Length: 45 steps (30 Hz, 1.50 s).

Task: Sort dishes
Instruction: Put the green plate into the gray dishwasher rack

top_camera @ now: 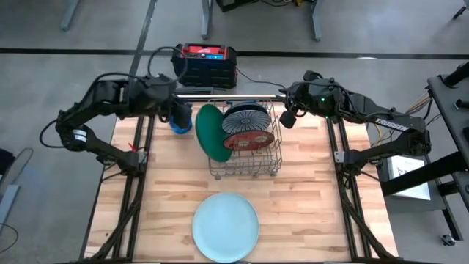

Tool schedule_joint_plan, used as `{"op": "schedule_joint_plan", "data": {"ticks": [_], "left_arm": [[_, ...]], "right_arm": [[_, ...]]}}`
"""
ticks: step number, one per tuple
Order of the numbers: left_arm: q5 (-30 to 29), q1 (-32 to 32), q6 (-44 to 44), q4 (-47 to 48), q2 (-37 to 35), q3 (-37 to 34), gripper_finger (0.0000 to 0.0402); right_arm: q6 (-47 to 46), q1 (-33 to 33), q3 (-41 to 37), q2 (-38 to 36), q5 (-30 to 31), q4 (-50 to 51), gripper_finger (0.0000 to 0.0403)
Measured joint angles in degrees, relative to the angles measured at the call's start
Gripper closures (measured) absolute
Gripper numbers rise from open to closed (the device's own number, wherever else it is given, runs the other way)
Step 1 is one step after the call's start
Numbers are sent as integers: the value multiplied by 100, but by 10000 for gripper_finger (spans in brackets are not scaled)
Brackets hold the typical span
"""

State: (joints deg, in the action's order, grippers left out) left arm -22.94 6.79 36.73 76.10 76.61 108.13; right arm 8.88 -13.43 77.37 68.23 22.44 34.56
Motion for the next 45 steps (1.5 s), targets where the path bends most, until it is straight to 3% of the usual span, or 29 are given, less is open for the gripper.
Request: {"op": "schedule_joint_plan", "data": {"ticks": [10, 15, 21, 32, 45], "left_arm": [[5, -2, 548, 352, 671, -214, 285], [-332, -2, 945, 892, 849, -191, 285], [-335, -2, 1033, 904, 996, -248, 285], [304, 0, 1215, 1112, 1349, -241, 285], [301, 9, 1485, 1395, 1778, -248, 285]], "right_arm": [[-94, 1, -200, 2, -2, 7, 327], [-96, 2, -243, 7, -2, 3, 314], [-95, 2, -243, 7, -2, 3, 295], [-94, 2, -262, 7, -2, 12, 265], [-105, 1, -265, 7, -3, 83, 243]]}}
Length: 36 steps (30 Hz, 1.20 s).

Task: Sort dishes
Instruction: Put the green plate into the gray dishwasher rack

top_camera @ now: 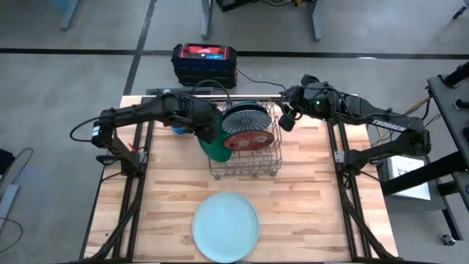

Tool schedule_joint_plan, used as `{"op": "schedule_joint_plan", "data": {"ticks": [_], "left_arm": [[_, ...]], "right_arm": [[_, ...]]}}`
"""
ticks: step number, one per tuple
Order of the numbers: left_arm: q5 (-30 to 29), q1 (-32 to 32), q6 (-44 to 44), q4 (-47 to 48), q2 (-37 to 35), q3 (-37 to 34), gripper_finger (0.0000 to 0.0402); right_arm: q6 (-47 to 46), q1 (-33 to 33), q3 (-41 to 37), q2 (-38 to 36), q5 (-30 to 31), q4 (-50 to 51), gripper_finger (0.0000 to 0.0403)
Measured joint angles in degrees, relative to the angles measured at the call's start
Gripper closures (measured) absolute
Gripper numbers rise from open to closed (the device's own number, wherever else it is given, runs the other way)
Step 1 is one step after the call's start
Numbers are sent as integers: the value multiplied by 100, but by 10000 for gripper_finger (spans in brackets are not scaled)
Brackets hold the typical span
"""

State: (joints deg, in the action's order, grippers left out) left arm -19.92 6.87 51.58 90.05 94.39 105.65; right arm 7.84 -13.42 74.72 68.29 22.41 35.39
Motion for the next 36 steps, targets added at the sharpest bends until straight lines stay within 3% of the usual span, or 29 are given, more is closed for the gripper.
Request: {"op": "schedule_joint_plan", "data": {"ticks": [8, 20, 36], "left_arm": [[-18, -1, -3, -2, 19, 31, 277], [-47, 0, 12, -1, 17, 31, 204], [-55, 0, -3, -2, 15, -94, 198]], "right_arm": [[1, 1, 0, 0, 0, 1, 244], [2, 1, -3, 0, 0, 84, 237], [-31, 0, -7, 0, -1, 179, 236]]}}
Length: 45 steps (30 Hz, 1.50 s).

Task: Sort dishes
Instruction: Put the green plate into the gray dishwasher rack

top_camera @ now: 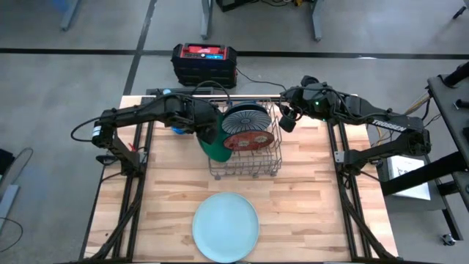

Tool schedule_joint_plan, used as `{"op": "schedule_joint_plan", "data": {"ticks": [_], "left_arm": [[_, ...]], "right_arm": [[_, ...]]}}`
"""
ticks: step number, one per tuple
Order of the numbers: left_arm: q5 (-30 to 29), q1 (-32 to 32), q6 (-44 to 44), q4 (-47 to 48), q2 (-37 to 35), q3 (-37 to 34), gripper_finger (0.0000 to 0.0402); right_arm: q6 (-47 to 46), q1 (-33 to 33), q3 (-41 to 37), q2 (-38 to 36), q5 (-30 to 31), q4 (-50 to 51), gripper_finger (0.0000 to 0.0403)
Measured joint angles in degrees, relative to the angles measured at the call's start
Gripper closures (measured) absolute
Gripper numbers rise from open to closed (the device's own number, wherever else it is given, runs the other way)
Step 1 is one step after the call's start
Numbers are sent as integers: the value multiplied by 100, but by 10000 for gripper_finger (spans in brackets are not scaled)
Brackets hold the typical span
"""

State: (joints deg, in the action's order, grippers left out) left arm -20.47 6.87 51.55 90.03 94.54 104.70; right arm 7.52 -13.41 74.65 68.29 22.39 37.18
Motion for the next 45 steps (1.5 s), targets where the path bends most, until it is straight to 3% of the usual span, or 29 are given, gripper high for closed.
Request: {"op": "schedule_joint_plan", "data": {"ticks": [27, 45], "left_arm": [[-292, 0, -300, -49, 424, -61, 199], [-380, 4, -258, 10, 507, -57, 281]], "right_arm": [[-6, -2, 0, 0, -2, 25, 229], [-6, 0, 0, 0, -2, 53, 232]]}}
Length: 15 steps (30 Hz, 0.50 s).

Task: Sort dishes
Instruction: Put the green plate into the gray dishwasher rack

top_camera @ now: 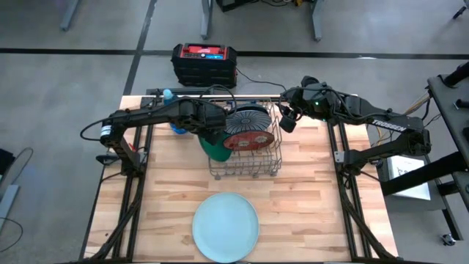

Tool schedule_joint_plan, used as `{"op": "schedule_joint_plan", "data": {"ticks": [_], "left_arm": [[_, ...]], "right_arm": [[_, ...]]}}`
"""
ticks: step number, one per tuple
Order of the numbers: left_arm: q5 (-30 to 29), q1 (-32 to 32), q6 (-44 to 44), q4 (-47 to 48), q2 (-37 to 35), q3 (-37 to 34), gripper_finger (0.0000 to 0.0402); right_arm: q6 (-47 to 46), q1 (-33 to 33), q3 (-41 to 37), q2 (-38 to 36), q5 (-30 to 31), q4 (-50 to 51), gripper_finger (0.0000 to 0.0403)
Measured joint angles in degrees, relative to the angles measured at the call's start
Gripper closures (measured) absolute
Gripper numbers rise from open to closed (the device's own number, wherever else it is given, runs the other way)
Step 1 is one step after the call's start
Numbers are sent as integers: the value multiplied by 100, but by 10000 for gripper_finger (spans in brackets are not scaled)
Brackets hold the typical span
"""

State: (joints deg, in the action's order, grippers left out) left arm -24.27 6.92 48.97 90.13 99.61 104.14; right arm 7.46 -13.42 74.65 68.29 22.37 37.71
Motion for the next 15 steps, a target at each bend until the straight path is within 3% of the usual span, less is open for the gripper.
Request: {"op": "schedule_joint_plan", "data": {"ticks": [15], "left_arm": [[13, -2, -86, -26, -33, 3, 283]], "right_arm": [[0, -1, 0, 0, 0, 0, 237]]}}
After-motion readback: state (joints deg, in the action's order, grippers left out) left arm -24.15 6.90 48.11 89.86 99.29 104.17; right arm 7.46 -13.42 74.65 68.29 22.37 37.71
